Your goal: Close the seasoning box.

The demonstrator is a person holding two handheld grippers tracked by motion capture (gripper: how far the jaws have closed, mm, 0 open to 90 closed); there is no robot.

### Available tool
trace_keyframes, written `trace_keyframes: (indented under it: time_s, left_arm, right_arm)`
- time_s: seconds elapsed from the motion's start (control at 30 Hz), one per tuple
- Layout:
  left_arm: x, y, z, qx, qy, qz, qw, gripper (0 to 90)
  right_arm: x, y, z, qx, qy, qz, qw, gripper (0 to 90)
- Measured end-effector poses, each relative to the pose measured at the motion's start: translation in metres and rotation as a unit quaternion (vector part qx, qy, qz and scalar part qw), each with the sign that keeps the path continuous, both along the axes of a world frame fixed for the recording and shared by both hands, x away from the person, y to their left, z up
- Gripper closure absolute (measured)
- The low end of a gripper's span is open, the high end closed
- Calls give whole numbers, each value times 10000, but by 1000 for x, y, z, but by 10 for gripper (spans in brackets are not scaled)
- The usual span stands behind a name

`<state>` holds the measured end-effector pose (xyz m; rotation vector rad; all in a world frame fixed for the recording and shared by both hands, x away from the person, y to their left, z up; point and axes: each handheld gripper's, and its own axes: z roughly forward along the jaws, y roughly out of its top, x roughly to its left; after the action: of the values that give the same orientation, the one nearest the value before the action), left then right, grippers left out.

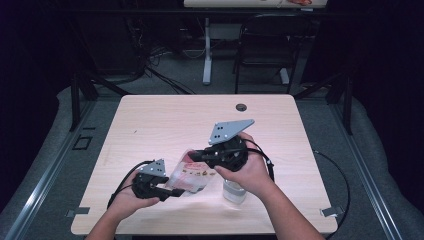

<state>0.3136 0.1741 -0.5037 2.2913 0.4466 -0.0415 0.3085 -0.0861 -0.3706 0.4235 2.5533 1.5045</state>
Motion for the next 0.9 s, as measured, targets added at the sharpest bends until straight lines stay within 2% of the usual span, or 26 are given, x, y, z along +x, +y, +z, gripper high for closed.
trace_keyframes:
  time_s: [0.1,0.13,0.23,0.3,0.43,0.63,0.73,0.9]
  left_arm:
    - [1,-1,2,95,3,1,10000,642]
    - [0,-2,5,240,-32,46,9997,643]
    - [2,-3,7,224,32,-28,9997,648]
    - [2,-3,10,334,54,-76,9994,652]
    - [1,-4,14,484,47,-17,9988,658]
    - [-1,-1,16,573,80,-53,9983,672]
    - [-1,1,18,718,71,-33,9974,678]
    - [-1,2,20,828,107,-54,9965,685]
  right_arm:
    - [0,-4,-1,-3,10,-34,10000,896]
    - [0,-5,-2,9,14,-43,10000,895]
    - [1,-9,-3,30,14,-56,10000,894]
    - [0,-13,-5,79,32,-82,9999,892]
    - [0,-18,-7,87,55,-120,9999,884]
    - [-1,-22,-10,94,103,-156,9998,870]
    - [-2,-24,-14,71,111,-151,9998,870]
    - [-2,-26,-18,84,135,-165,9997,868]
